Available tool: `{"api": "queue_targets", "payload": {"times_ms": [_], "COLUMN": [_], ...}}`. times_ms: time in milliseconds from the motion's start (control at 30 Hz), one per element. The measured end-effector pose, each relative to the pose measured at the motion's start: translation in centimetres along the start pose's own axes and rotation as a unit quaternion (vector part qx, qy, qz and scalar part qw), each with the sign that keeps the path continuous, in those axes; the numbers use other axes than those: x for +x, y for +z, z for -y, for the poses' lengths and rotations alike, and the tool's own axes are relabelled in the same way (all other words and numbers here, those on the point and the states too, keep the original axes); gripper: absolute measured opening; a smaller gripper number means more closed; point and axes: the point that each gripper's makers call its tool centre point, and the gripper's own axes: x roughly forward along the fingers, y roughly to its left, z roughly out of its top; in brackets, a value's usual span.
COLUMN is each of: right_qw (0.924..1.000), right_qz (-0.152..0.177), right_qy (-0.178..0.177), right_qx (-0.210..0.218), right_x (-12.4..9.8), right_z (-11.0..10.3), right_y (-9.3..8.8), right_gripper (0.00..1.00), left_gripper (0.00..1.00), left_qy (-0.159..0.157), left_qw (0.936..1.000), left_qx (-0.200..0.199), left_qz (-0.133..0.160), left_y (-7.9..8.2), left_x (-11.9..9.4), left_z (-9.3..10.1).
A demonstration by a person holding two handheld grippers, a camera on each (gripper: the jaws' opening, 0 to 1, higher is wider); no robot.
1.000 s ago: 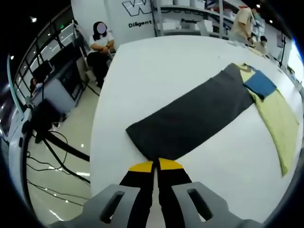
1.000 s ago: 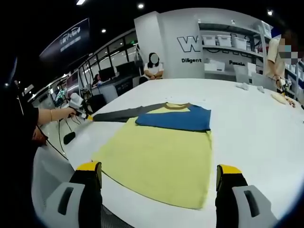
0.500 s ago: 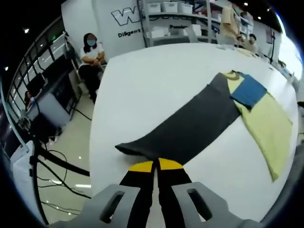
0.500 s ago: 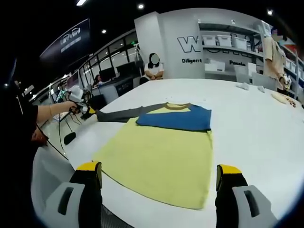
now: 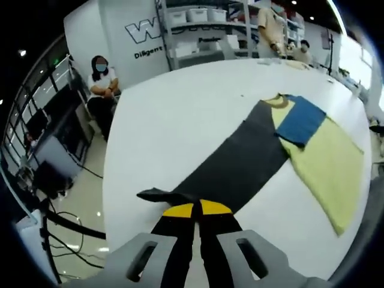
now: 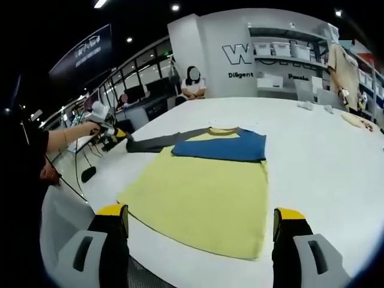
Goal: Fold the garment on the visible template until the final outline fits inside the template.
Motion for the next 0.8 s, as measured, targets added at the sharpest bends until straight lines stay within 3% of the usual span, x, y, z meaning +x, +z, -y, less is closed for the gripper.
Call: {"api": "queue_targets", "payload": {"times_ms": [467,800], "right_qw": [1.0,1.0], "right_qz": [0.0,-0.004], "right_qy": [-0.001,0.003], "right_qx": [0.003,0.002], "right_x": [0.0,-0.1], "right_z": [-0.1,-0.3], "right_y": [0.1,-0.2], "right_gripper": [0.99,0.99], "left_gripper": [0.0,0.0], "left_qy": [-0.022,-0.043], "left_qw": [0.9988,0.9975], "left_qx": [0.032,0.026], "left_qz": [0.03,0.05], "left_y": [3.5,5.7], "left_x": [0.8,1.6], "left_z": [2.5,4.6]}}
